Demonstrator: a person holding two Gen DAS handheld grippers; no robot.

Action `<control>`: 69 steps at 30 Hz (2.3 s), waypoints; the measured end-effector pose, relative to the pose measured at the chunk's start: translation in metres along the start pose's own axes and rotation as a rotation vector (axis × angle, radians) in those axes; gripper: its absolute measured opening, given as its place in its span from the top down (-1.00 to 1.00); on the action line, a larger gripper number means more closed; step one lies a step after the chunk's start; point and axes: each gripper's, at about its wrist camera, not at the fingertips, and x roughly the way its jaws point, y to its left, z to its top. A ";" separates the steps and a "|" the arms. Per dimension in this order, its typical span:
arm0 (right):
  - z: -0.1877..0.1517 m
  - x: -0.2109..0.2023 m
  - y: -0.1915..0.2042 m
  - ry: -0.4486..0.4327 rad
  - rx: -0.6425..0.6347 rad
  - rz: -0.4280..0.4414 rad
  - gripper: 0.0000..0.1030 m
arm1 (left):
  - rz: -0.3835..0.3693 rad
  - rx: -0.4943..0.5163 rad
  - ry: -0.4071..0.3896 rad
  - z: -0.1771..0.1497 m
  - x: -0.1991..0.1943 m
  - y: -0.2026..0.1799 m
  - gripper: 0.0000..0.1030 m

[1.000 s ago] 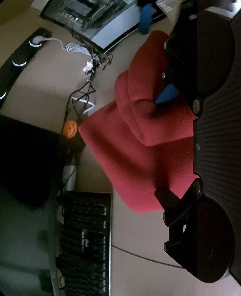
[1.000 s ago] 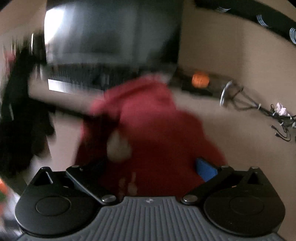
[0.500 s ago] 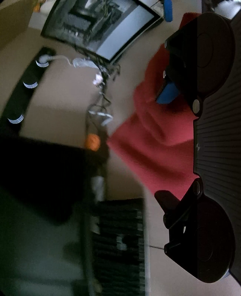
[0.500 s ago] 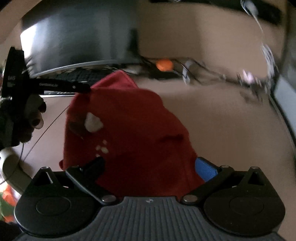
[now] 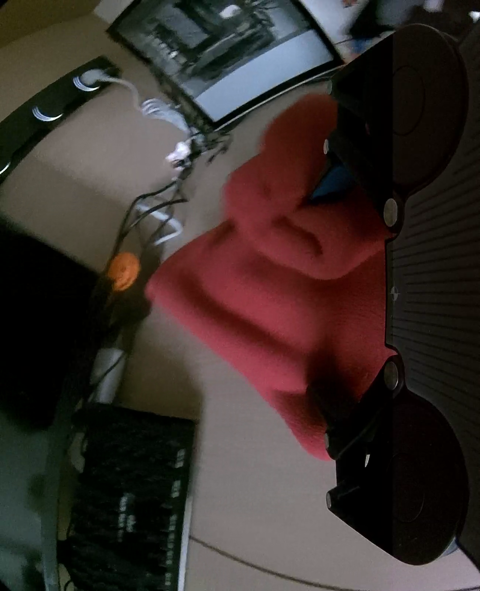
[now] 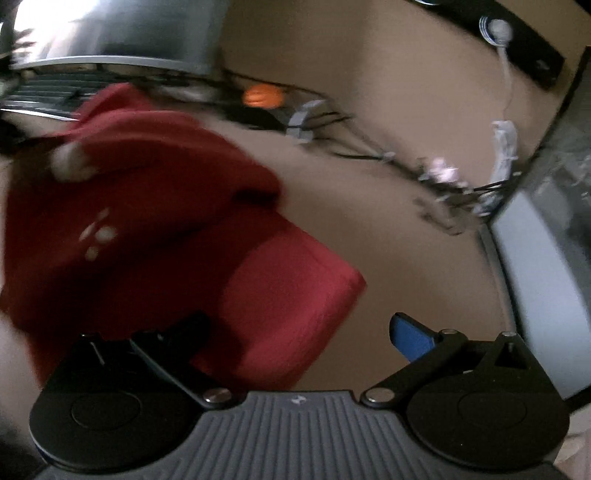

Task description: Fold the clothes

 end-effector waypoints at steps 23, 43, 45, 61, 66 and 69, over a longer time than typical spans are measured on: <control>0.021 0.082 -0.070 -0.130 0.466 0.475 -1.00 | 0.062 0.006 -0.094 0.016 0.038 -0.030 -0.99; 0.029 0.060 -0.140 -0.080 0.472 0.589 -1.00 | 0.072 -0.115 -0.128 0.023 0.013 -0.020 -1.00; 0.019 0.068 -0.146 -0.005 0.479 0.619 -1.00 | 0.081 -0.140 -0.132 0.018 -0.007 -0.018 -1.00; -0.003 0.142 -0.136 0.224 0.727 0.977 -1.00 | -0.064 -0.368 -0.008 -0.003 0.029 0.007 -1.00; -0.007 0.148 -0.134 0.240 0.842 1.034 -1.00 | -0.082 -0.391 0.018 -0.005 0.042 0.007 -1.00; -0.003 0.144 -0.128 0.230 0.804 1.024 -1.00 | -0.093 -0.401 0.015 -0.007 0.044 0.006 -1.00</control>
